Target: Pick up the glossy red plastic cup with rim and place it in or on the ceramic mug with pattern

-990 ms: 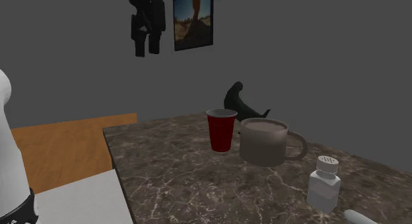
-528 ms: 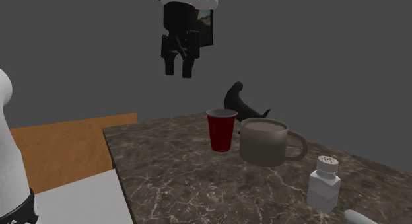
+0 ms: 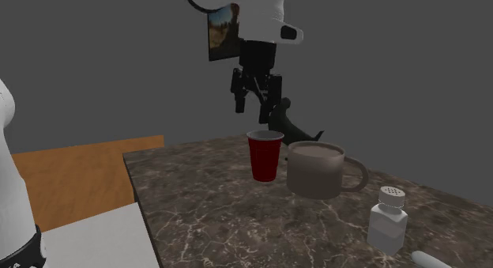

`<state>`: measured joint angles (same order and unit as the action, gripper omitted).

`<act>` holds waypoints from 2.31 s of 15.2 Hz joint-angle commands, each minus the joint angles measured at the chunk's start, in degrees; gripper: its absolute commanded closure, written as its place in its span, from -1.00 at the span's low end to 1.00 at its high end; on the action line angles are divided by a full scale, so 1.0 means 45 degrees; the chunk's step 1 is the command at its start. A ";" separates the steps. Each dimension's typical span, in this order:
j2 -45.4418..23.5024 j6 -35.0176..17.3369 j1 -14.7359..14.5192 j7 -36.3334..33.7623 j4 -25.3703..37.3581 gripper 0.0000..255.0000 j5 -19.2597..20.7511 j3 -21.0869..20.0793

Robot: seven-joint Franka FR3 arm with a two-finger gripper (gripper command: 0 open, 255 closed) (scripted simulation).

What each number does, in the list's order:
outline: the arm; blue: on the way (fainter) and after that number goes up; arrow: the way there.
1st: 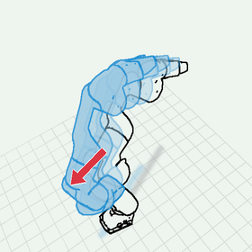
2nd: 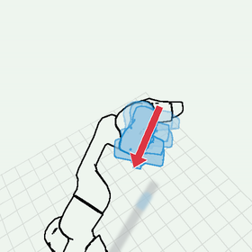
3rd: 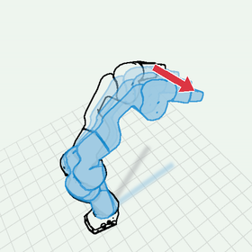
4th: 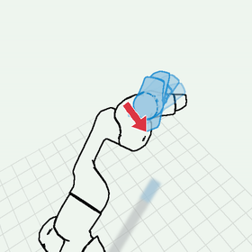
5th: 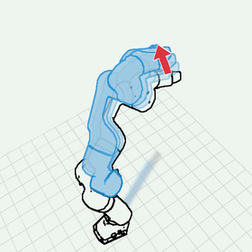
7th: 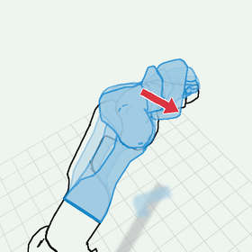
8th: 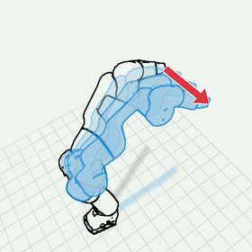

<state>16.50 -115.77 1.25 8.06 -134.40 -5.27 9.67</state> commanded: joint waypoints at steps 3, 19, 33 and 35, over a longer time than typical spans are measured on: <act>-0.2049 -0.1029 -0.0003 0.1086 0.0993 -1.00 -0.0993 0.0566; -0.3594 -0.2598 -0.0081 0.1828 0.0876 -1.00 -0.1924 0.0617; -0.3298 -0.2115 -0.0072 0.1645 0.1091 1.00 -0.1758 0.0623; -0.3114 -0.1791 -0.0065 0.1531 0.1248 1.00 -0.1658 0.0624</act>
<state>1.97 -124.75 0.93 15.28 -129.25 -13.01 12.48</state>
